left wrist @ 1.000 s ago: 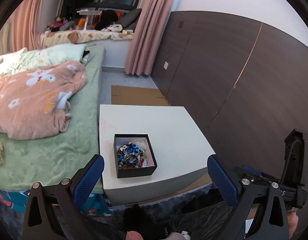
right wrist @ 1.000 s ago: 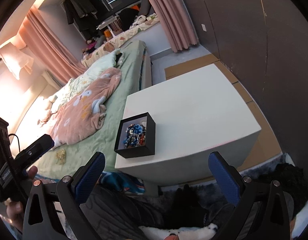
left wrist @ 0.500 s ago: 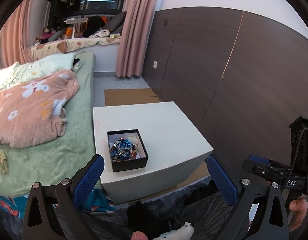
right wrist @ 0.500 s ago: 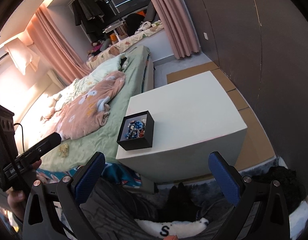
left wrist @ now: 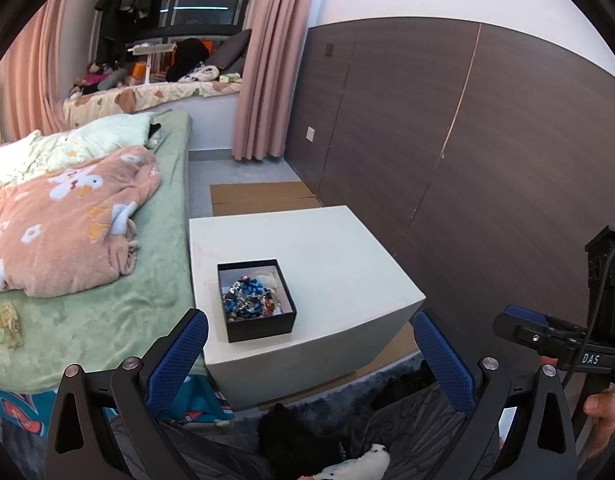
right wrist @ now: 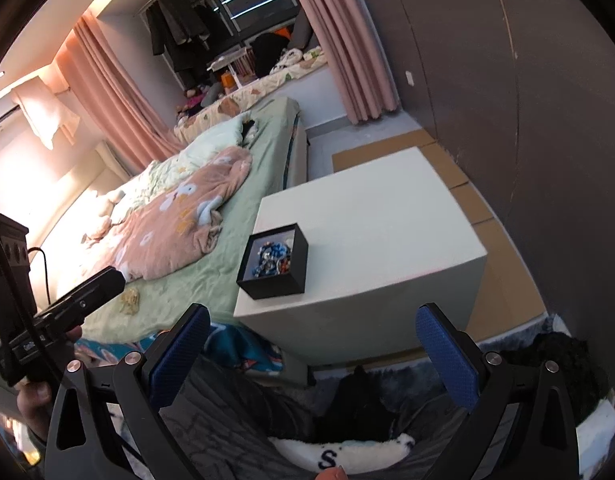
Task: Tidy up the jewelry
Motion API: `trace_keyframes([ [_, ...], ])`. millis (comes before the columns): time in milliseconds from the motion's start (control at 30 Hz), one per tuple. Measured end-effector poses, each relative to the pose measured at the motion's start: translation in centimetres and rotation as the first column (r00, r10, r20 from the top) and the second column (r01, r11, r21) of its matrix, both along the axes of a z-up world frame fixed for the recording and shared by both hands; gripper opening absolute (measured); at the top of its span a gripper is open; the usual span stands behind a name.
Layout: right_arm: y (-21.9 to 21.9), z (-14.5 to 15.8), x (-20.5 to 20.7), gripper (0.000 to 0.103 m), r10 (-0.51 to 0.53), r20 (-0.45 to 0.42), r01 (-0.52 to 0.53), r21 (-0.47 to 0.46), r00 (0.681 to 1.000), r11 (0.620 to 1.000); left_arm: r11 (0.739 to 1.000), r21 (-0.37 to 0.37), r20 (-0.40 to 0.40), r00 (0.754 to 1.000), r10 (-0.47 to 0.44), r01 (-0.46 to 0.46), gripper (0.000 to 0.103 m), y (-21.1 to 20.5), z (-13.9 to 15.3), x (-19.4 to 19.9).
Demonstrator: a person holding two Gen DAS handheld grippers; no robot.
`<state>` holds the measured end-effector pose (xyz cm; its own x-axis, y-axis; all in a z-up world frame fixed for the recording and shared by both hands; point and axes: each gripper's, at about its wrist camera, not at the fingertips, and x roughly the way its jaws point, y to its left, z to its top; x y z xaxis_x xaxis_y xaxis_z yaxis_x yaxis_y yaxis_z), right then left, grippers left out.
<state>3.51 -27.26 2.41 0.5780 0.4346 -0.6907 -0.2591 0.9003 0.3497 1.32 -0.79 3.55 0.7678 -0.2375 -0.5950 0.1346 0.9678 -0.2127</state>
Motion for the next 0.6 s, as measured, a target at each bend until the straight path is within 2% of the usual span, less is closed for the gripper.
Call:
trace_keyframes([
  [600,-0.11,0.75,-0.15,0.103,-0.027,0.018,0.028,-0.017,0.999,0.999,1.000,-0.009,0.016,1.000,0.008,-0.008,0.102,0.75,0.75,-0.07],
])
